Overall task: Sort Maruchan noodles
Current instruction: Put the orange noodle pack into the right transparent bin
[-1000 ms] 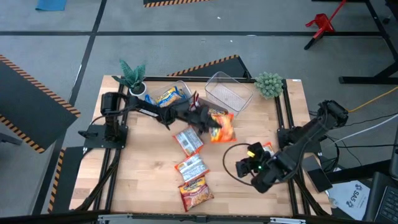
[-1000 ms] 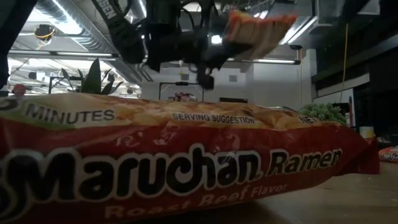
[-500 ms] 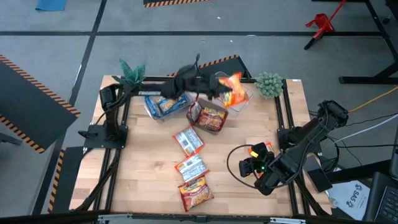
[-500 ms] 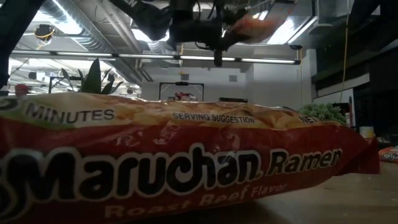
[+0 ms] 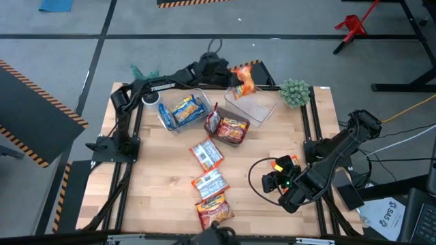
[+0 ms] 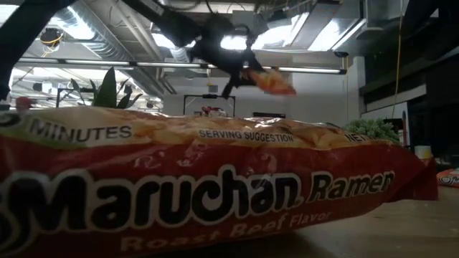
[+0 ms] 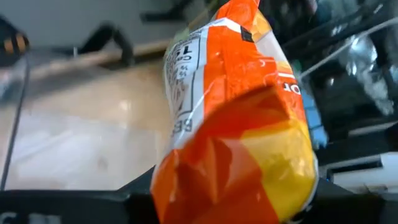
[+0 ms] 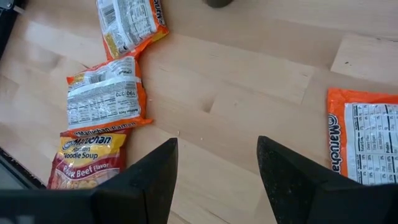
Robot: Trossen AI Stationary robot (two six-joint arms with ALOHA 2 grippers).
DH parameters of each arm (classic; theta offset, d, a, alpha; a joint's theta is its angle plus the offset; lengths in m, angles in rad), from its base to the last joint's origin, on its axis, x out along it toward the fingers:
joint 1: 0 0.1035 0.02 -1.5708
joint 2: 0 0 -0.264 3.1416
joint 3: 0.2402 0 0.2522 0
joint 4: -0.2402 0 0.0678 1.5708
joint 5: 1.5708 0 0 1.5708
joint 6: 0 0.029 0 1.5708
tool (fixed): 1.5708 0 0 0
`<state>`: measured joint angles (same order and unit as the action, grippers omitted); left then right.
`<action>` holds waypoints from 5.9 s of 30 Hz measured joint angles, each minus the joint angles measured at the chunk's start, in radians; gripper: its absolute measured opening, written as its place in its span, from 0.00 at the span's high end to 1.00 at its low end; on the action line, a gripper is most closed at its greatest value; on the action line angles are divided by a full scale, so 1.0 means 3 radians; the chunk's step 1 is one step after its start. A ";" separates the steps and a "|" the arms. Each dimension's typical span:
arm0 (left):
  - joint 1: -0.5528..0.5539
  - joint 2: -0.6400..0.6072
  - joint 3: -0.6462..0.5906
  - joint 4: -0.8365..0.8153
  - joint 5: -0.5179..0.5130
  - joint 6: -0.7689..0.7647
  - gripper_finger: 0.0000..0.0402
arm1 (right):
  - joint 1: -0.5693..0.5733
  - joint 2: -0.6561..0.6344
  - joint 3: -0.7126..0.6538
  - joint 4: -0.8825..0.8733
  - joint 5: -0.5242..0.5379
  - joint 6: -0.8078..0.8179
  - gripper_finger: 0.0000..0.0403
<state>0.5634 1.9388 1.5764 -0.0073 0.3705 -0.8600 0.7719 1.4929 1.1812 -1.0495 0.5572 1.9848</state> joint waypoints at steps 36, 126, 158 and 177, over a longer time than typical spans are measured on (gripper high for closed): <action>0.0099 0.1514 0.2263 -0.2397 0.0037 0.2392 0.63 | 0.0000 0.0003 0.0000 -0.0058 0.0004 0.0025 0.49; -0.0764 0.0268 0.2593 -0.4582 0.1519 0.2987 0.42 | -0.1112 0.0103 -0.0930 0.1295 -0.1300 -0.0712 0.49; -0.1009 -0.0158 0.2597 -0.4542 0.1306 0.2963 0.42 | -0.1151 0.0103 -0.1153 0.1342 -0.1028 -0.0572 0.49; -0.1402 -0.0606 0.2586 -0.3550 0.1141 0.2274 0.42 | -0.0886 -0.0209 -0.1223 0.1072 -0.0703 0.0001 0.41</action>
<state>0.1429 1.7569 2.3524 -1.0723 0.7128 -0.1780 0.5062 1.4303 0.8145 -0.7280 0.3462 1.9850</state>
